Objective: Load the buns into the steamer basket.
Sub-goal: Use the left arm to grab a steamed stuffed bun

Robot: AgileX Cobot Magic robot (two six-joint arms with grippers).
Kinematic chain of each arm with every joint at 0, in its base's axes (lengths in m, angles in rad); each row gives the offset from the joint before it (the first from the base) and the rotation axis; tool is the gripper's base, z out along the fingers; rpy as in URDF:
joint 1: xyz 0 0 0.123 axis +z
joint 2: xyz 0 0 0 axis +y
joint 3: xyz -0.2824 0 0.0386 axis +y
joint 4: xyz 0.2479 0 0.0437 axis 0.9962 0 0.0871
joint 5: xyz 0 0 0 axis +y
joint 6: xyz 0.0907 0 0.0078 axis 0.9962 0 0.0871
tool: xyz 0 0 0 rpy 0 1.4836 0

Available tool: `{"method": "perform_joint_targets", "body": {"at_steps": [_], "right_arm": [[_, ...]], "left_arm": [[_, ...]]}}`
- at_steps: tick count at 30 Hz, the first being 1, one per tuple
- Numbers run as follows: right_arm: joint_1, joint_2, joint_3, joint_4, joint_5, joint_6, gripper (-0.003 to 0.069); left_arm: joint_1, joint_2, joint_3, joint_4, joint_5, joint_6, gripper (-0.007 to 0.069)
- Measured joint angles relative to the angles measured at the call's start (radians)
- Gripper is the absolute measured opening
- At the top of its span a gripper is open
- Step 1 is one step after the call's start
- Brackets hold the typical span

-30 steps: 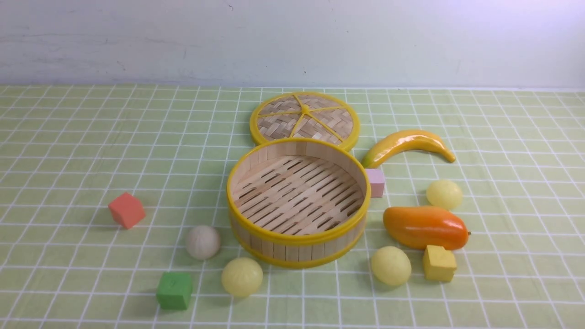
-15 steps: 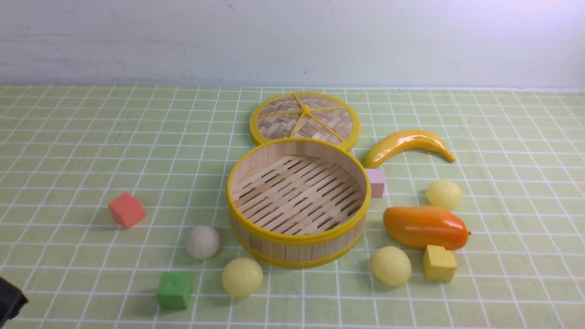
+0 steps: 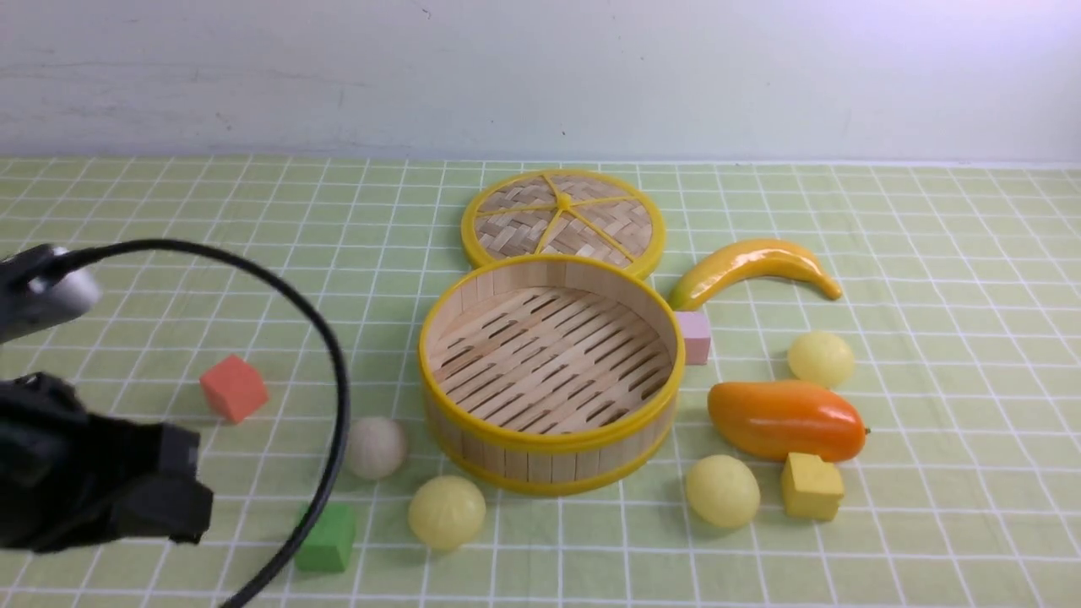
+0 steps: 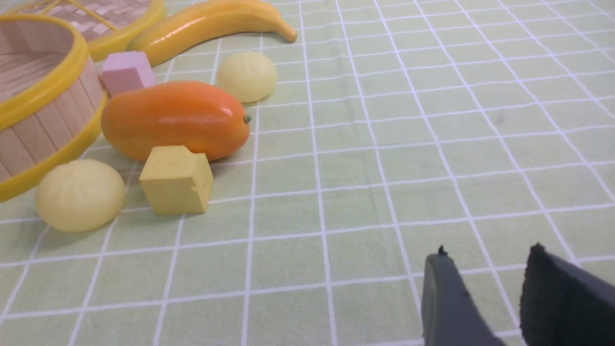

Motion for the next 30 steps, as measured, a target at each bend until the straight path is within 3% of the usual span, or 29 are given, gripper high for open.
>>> {"method": "perform_joint_targets", "body": {"at_steps": [6,7,8,11,15,19,22,28,30], "right_arm": [[0.0,0.0,0.0,0.0,0.0,0.0,0.0239],[0.0,0.0,0.0,0.0,0.0,0.0,0.0239],[0.0,0.0,0.0,0.0,0.0,0.0,0.0239],[0.0,0.0,0.0,0.0,0.0,0.0,0.0239],[0.0,0.0,0.0,0.0,0.0,0.0,0.0239],[0.0,0.0,0.0,0.0,0.0,0.0,0.0239],[0.0,0.0,0.0,0.0,0.0,0.0,0.0239],[0.0,0.0,0.0,0.0,0.0,0.0,0.0239],[0.0,0.0,0.0,0.0,0.0,0.0,0.0239]], "left_arm": [[-0.164,0.175,-0.123,0.061,-0.024,0.0,-0.0013],[-0.233,0.214,-0.154,0.111,-0.025,-0.036,-0.0013],[-0.242,0.22,-0.154,0.111,-0.025,-0.036,-0.0013],[-0.343,0.33,-0.239,0.263,-0.036,-0.166,-0.0013],[-0.354,0.445,-0.328,0.395,-0.046,-0.255,-0.0013],[-0.354,0.534,-0.387,0.456,-0.062,-0.27,-0.0006],[-0.354,0.616,-0.446,0.485,-0.073,-0.273,0.0048],[-0.331,0.73,-0.531,0.471,-0.054,-0.266,0.0237],[-0.317,0.738,-0.536,0.457,-0.053,-0.253,0.0263]]}}
